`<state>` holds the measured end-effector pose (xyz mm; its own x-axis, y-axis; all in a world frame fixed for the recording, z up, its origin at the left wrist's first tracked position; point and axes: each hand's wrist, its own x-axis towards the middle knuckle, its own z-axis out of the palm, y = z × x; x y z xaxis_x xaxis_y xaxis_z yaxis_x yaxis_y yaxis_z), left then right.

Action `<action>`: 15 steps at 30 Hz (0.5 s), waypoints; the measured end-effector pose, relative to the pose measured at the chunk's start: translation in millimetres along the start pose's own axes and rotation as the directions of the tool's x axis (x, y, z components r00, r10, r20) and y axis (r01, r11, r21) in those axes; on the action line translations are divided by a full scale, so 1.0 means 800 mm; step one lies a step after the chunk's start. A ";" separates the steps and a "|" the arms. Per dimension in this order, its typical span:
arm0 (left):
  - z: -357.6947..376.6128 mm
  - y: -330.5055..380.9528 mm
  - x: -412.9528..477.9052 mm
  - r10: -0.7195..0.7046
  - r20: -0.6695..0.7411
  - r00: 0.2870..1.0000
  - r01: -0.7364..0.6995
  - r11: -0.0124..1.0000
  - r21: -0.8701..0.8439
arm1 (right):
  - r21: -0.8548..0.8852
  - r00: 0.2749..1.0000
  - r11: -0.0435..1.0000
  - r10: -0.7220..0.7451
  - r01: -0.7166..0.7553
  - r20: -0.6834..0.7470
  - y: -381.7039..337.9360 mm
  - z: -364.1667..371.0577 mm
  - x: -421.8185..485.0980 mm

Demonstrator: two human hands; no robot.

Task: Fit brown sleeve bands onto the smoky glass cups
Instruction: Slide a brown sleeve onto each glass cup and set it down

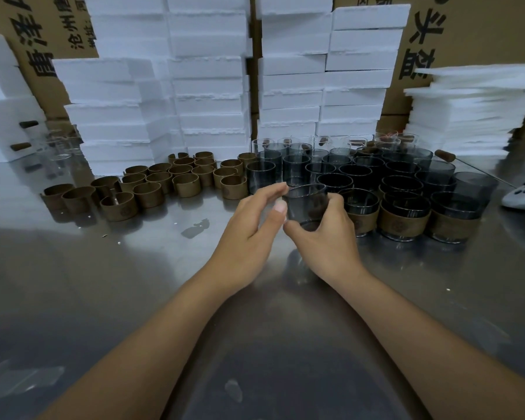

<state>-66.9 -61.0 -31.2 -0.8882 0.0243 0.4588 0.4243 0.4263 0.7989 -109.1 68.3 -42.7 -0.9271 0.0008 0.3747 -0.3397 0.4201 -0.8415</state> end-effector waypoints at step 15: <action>0.001 -0.009 0.006 -0.125 -0.141 0.982 0.112 0.989 -0.100 | -0.048 0.963 0.978 -0.189 0.202 0.191 -0.014 -0.001 -0.014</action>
<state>-73.9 -63.4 -34.8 -0.9006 -0.1566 0.4054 0.3380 0.3338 0.8800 -94.8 64.1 -37.5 -0.8589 -0.2521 0.4457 -0.5118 0.4548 -0.7289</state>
